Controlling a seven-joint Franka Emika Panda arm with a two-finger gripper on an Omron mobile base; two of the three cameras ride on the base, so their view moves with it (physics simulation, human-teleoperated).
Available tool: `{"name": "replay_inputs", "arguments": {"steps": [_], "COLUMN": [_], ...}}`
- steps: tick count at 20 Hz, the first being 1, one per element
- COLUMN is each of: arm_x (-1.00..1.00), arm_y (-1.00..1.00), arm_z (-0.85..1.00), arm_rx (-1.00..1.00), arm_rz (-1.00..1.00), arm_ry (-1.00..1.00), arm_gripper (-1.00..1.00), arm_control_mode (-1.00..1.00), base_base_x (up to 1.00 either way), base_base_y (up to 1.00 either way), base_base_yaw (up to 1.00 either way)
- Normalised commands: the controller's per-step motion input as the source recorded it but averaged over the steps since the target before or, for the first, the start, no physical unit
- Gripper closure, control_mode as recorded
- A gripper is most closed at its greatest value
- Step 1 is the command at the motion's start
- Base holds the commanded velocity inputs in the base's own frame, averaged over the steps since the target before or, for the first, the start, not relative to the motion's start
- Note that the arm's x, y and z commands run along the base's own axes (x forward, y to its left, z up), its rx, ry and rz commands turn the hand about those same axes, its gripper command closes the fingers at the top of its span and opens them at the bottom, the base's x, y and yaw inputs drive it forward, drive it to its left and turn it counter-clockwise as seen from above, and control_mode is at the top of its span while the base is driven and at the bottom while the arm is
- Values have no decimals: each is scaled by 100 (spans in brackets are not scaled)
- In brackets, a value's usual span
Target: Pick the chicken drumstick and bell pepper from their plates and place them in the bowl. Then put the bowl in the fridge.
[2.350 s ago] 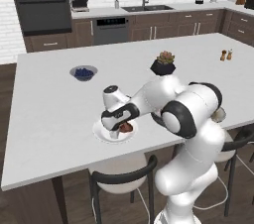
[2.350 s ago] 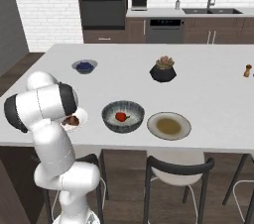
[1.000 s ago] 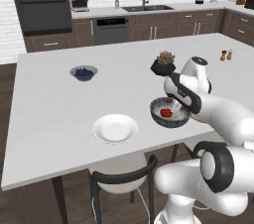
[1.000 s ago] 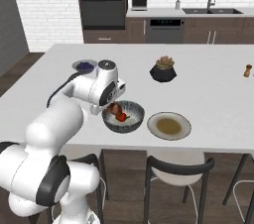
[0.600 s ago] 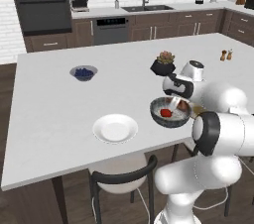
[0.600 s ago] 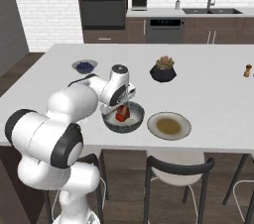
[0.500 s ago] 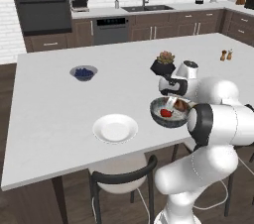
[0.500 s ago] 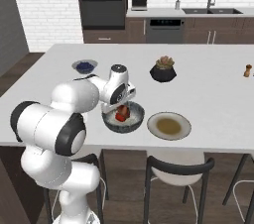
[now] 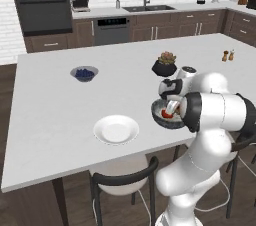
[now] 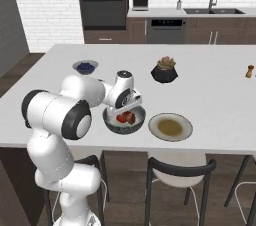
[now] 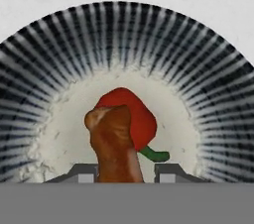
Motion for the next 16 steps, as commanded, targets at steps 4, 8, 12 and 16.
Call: {"name": "replay_inputs", "arguments": {"steps": [4, 8, 12, 16], "arm_x": [-1, -6, -8, -62], "arm_y": [0, 0, 0, -19], "arm_z": [-10, 7, 43, 54], "arm_rx": [0, 0, 2, 8], "arm_rz": [-8, -11, -14, -46], "arm_ry": [0, -8, -11, -5], "arm_gripper": [-100, -100, -100, -100], "arm_control_mode": [-100, -100, -100, -100], "base_base_x": [0, 0, 0, 0], "base_base_y": [0, 0, 0, 0], "base_base_yaw": [0, 0, 0, 0]}}
